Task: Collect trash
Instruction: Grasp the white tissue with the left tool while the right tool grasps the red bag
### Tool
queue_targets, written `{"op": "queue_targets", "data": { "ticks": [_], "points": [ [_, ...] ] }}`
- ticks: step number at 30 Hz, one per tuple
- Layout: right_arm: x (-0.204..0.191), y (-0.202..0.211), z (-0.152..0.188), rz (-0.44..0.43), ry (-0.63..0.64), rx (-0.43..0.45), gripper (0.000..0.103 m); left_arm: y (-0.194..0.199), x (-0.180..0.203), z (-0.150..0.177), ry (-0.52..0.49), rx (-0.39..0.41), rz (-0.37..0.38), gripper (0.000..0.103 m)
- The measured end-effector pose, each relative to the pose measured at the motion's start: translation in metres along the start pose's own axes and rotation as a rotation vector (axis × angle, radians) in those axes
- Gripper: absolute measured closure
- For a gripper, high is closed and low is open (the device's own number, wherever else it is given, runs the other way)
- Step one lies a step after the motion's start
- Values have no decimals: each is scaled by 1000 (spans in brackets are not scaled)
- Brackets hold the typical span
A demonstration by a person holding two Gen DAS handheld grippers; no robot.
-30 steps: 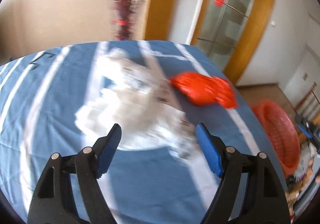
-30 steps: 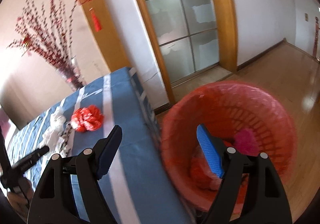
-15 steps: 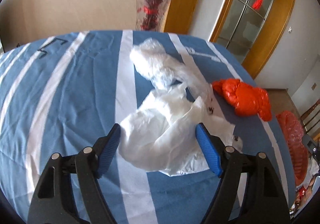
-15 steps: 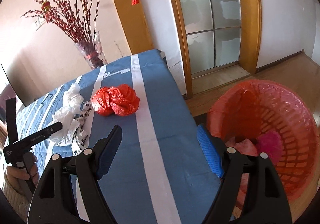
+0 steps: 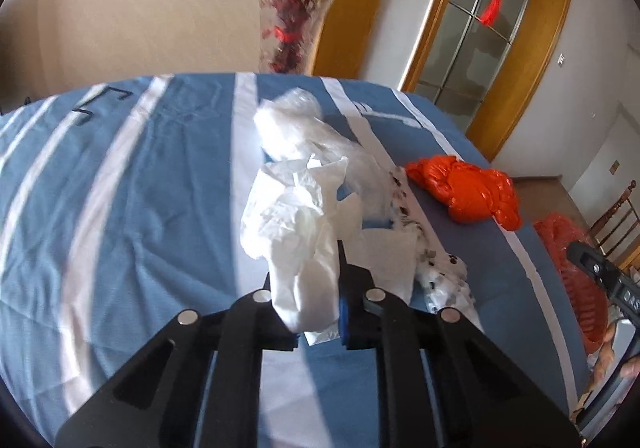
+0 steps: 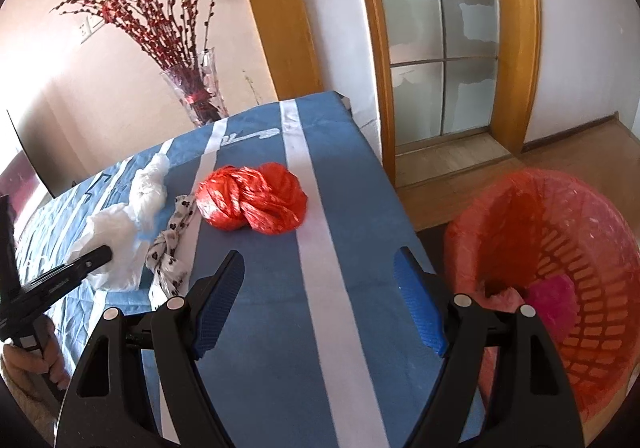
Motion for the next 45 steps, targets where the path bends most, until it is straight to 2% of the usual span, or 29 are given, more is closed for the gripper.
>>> {"op": "queue_targets", "data": {
  "ticks": [11,15,20,22,25,27,30,36,45],
  "points": [
    [-40,-60,-38,-5,84,32,26,21,-55,-4,54,19,-84,88],
    [-46,-84,-42,-25,70,-17,26,21,-69,-4,77,14,-104,88],
    [-52,-100,-27,-60,86,-102,26,17,-71,-3,91,5,-104,88],
    [-55,-98,-21,-94,81,-119,32,17,-70,-2,90,3,-101,88],
    [-61,-92,-12,-153,67,-155,49,16,-68,-2,95,0,-97,88],
    [-64,-86,-8,-174,74,-161,66,18,-65,-2,96,2,-92,88],
    [-69,-73,-1,-177,105,-157,78,22,-60,-2,92,5,-86,88],
    [-61,-44,10,-177,110,-144,86,33,-43,-1,79,15,-64,88],
    [-35,4,5,-154,81,-73,86,54,-5,-2,47,38,-15,88]
  ]
}}
Point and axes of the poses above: each gripper's, at about its wrist camera, not at the fingertips, and y roughly against the way its jaws point, x to its right, z to its underside, the point moved 9 cm from there along -y, roughly the way its jaws point, and after that the axes turned 6 degrees about x, right-handed, at the moved point
